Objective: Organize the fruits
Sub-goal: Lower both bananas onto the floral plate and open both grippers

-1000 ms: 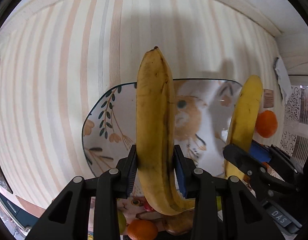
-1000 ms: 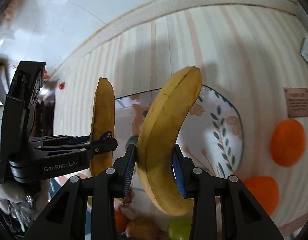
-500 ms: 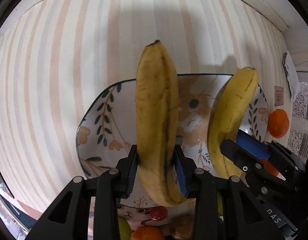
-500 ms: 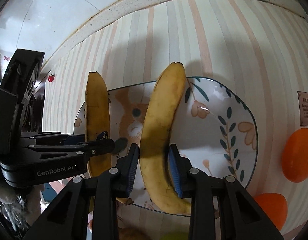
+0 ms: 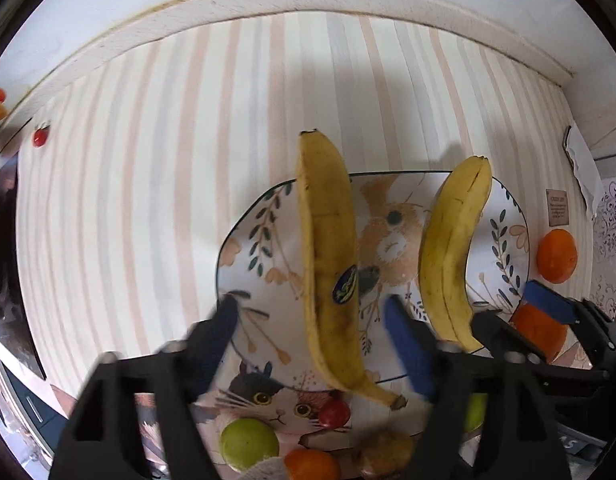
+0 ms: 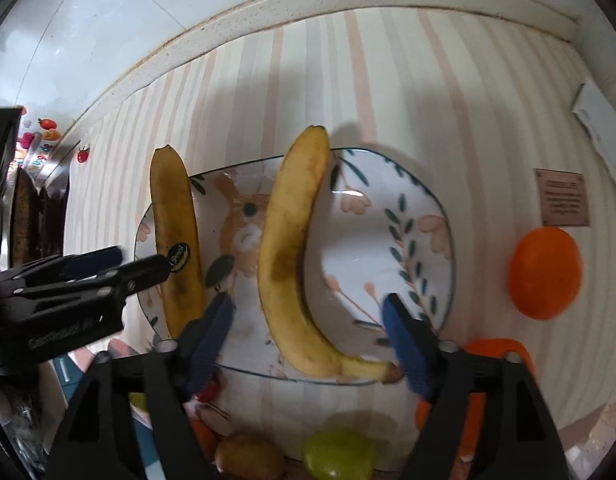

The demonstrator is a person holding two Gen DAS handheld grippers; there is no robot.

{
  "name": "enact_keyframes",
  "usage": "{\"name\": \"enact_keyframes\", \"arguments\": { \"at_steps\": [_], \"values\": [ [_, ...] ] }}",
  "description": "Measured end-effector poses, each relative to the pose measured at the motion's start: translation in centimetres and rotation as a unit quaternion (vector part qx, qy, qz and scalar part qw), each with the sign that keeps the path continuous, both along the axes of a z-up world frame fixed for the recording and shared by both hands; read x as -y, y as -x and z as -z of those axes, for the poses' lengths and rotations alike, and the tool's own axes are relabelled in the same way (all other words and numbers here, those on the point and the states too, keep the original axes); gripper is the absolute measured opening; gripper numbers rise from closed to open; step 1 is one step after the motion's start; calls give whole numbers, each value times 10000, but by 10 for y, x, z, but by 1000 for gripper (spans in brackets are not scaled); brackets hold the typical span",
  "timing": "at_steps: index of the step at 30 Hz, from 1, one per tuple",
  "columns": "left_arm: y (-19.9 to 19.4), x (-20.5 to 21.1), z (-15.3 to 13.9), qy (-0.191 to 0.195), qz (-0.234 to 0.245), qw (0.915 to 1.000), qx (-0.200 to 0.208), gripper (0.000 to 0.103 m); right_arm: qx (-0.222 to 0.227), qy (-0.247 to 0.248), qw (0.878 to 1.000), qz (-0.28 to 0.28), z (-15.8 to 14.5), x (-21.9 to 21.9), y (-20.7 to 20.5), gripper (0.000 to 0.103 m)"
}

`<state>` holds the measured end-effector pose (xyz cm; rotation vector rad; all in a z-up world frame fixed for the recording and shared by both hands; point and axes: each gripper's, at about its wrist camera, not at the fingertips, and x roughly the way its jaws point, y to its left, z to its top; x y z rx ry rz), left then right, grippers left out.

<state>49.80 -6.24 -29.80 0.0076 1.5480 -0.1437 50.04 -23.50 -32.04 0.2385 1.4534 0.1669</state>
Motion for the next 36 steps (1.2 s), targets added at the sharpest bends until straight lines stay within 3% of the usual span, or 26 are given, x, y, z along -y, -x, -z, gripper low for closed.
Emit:
{"name": "enact_keyframes", "arguments": {
  "at_steps": [3, 6, 14, 27, 32, 36],
  "values": [
    [17, -2, -8, -90, -97, 9997, 195, 89, 237, 301, 9993, -2, -19, 3, 14, 92],
    [27, -15, -20, -205, -211, 9986, 434, 89, 376, 352, 9987, -37, -35, 5, 23, 94],
    [63, -23, -68, 37, -426, 9956, 835, 89, 740, 453, 9961, -136, -81, 3, 50, 94],
    [119, -20, -138, 96, -461, 9868, 1547, 89, 1457, 125, 9892, -111, -161, 14, 112, 94],
    [131, -23, -154, 228, -526, 9845, 1656, 89, 1501, -156, 9885, -96, -178, 21, 127, 94],
    [142, -33, -148, 226, -619, 9854, 1569, 89, 1256, -281, 9917, 1, -166, 33, 135, 94]
  ]
}}
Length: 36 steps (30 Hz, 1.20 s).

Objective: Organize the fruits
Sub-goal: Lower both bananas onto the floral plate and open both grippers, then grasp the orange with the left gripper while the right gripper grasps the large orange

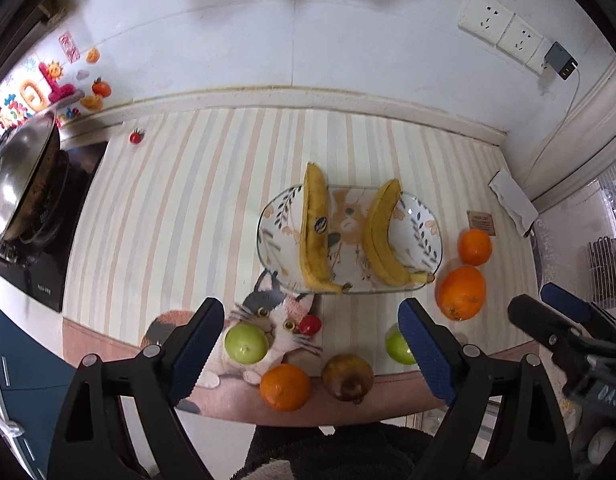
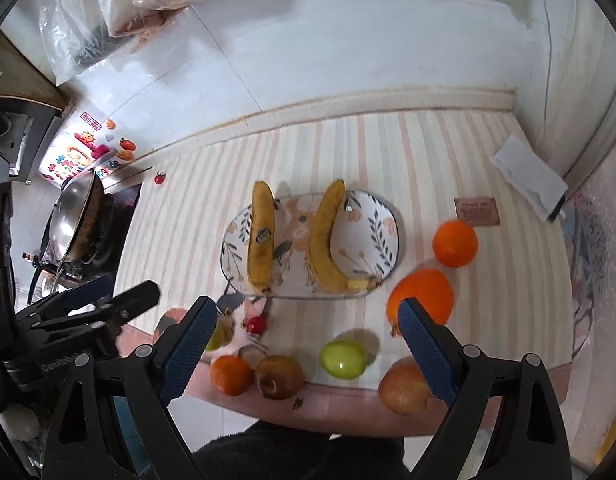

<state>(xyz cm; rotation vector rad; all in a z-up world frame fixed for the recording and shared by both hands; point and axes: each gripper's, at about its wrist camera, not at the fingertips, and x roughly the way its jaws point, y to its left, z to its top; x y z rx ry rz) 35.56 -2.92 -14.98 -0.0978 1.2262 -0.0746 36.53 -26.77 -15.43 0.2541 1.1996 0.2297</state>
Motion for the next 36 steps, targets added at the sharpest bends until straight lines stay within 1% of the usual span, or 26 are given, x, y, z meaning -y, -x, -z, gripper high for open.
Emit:
{"name": "enact_keyframes", "arguments": {
  "at_steps": [2, 5, 8, 11, 13, 16, 20, 22, 26, 27, 28, 29, 30, 32, 34, 35, 36],
  "values": [
    [5, -5, 10, -62, -39, 9999, -134, 89, -184, -40, 9998, 66, 14, 6, 1, 94],
    [12, -14, 38, -165, -110, 9986, -491, 89, -524, -108, 9983, 237, 45, 19, 1, 94],
    [17, -22, 76, -207, -214, 9947, -982, 89, -956, -260, 9943, 384, 79, 30, 0, 94],
    [22, -26, 112, -131, -328, 9889, -1443, 89, -1316, -228, 9902, 407, 111, 37, 0, 94],
    [25, -28, 137, -36, -407, 9833, -1775, 89, -1537, -162, 9871, 428, 131, 40, 3, 94],
    [30, -27, 169, 34, -493, 9753, -2153, 89, -1819, -3, 9819, 525, 157, 47, 12, 94],
    [37, -25, 201, 124, -510, 9659, -2536, 89, -2066, 96, 9766, 596, 182, 53, 21, 94],
    [39, -22, 210, 234, -497, 9631, -2636, 89, -2148, 130, 9747, 599, 190, 54, 23, 94],
    [38, -13, 218, 233, -397, 9623, -2682, 89, -2260, 85, 9720, 641, 204, 54, 28, 94],
    [39, -12, 220, 231, -394, 9625, -2673, 83, -2264, 91, 9718, 647, 206, 54, 29, 94],
    [39, -10, 221, 240, -375, 9633, -2647, 69, -2256, 93, 9719, 664, 207, 55, 30, 94],
    [39, -9, 223, 237, -367, 9632, -2653, 65, -2233, 94, 9723, 677, 208, 55, 30, 94],
    [39, -8, 224, 268, -377, 9632, -2646, 64, -2222, 98, 9725, 689, 209, 55, 30, 94],
    [40, -6, 222, 204, -355, 9661, -2549, 63, -2238, 120, 9721, 687, 211, 54, 29, 94],
    [42, -4, 220, 41, -335, 9694, -2432, 63, -2306, 162, 9705, 681, 215, 56, 29, 91],
    [42, -7, 220, 11, -368, 9694, -2426, 63, -2337, 117, 9695, 723, 217, 57, 29, 90],
    [41, -11, 220, 21, -397, 9692, -2430, 63, -2360, 96, 9689, 738, 218, 58, 29, 87]
  ]
}}
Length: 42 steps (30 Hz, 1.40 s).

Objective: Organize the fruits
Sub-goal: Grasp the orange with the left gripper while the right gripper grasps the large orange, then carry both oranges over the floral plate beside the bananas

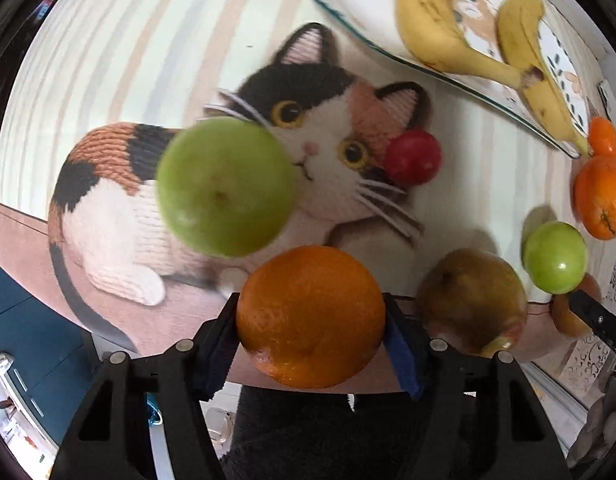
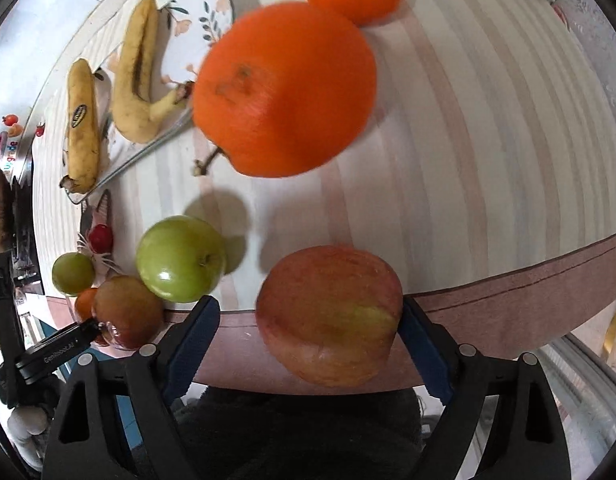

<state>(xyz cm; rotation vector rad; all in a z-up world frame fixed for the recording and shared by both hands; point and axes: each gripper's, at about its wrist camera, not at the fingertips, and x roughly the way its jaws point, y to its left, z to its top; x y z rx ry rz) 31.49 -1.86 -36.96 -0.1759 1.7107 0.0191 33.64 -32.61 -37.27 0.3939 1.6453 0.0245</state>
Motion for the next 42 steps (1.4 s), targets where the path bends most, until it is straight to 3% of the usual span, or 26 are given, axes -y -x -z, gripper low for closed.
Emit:
{"name": "enact_keyframes", "arguments": {
  "at_steps": [6, 13, 20, 23, 26, 29, 33, 42],
  "values": [
    [-1, -14, 3, 158, -244, 9995, -152, 64, 65, -127, 9996, 260, -6, 13, -3, 87],
    [-8, -29, 9, 261, -391, 9984, -298, 64, 831, -347, 9927, 798, -37, 34, -40, 93],
    [-21, -18, 18, 134, -375, 9987, -309, 64, 406, -775, 9890, 1195, -6, 41, -85, 93],
    [-22, -18, 17, 127, -385, 9987, -313, 64, 237, -857, 9857, 1432, 11, 40, -87, 83],
    [-26, -17, 13, 158, -432, 9984, -326, 64, 428, -675, 9899, 1172, 9, 30, -92, 82],
    [-23, -20, 16, 181, -434, 9984, -328, 64, 543, -227, 9975, 390, 3, 12, -93, 82],
    [-18, -23, 18, 153, -407, 9985, -318, 64, 527, 103, 9974, -486, 0, -8, -87, 82],
    [-15, -12, 8, -123, -300, 9995, -36, 63, 606, -273, 9974, 280, 3, 11, -91, 83]
  ]
}}
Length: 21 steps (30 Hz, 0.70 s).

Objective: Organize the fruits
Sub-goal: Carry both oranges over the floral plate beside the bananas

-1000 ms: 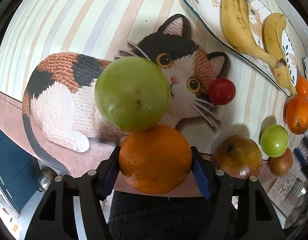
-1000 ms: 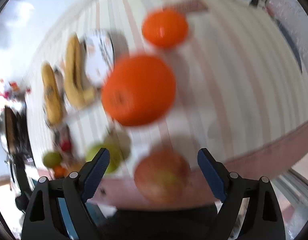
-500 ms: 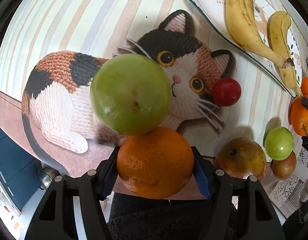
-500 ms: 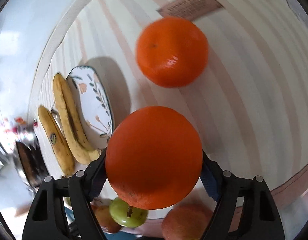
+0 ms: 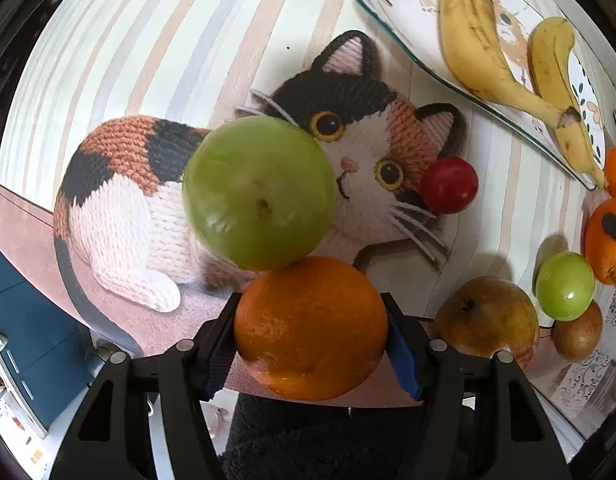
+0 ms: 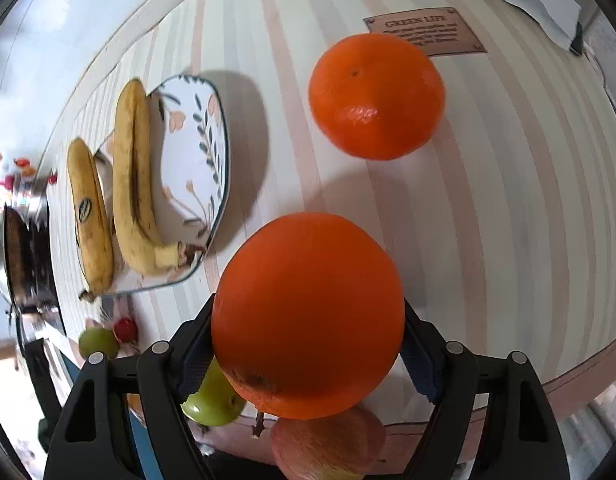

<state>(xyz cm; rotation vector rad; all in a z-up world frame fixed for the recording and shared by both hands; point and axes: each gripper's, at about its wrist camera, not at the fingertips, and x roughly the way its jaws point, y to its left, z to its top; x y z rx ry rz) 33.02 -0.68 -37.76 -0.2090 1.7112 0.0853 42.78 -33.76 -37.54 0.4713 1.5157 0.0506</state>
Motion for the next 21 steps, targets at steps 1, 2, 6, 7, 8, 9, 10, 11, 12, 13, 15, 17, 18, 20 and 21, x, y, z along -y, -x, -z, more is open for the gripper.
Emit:
{"name": "enact_keyframes", "arguments": {
  "at_steps": [1, 2, 6, 7, 8, 9, 10, 11, 12, 13, 15, 17, 18, 20, 21],
  "values": [
    [0, 0, -1, -3, -3, 10000, 7, 63, 24, -17, 10000, 49, 0, 3, 0, 82],
    [0, 0, -2, 3, -11, 10000, 19, 63, 62, -41, 9999, 108, -1, 4, 0, 82],
    [-2, -1, -14, -37, -21, 9999, 167, 63, 200, 66, 9998, -36, -5, 6, 3, 82],
    [-3, -1, -17, -49, -24, 9998, 206, 63, 236, 92, 9997, -64, -9, 9, 9, 82],
    [-4, -2, -20, -58, -24, 9997, 245, 63, 297, 106, 9995, -96, -11, 7, 11, 82],
    [-5, -2, -24, -61, -12, 9996, 290, 63, 346, 95, 9993, -118, -11, 4, 12, 82],
    [-7, -3, -31, -65, -28, 9993, 362, 63, 386, 78, 9992, -114, -15, 6, 12, 82],
    [-9, -5, -38, -54, -38, 9990, 440, 63, 434, 54, 9990, -109, -18, 5, 12, 82],
    [-11, -6, -42, -40, -40, 9988, 479, 63, 478, 22, 9988, -118, -21, 3, 12, 82],
    [-15, -8, -50, -4, -68, 9984, 566, 63, 515, -6, 9986, -103, -24, 1, 13, 82],
    [-22, -8, -60, 44, -71, 9977, 680, 63, 591, -69, 9982, -123, -31, -4, 11, 81],
    [-33, -9, -76, 116, -79, 9963, 846, 63, 666, -132, 9976, -117, -38, -7, 9, 82],
    [-39, -9, -83, 139, -66, 9956, 926, 63, 708, -161, 9972, -160, -43, -9, 7, 82],
    [-55, -7, -96, 137, -45, 9939, 1092, 63, 792, -231, 9964, -198, -52, -15, 1, 82],
    [-62, -8, -100, 120, -28, 9933, 1147, 63, 831, -231, 9960, -239, -56, -18, -3, 81]
  ]
}}
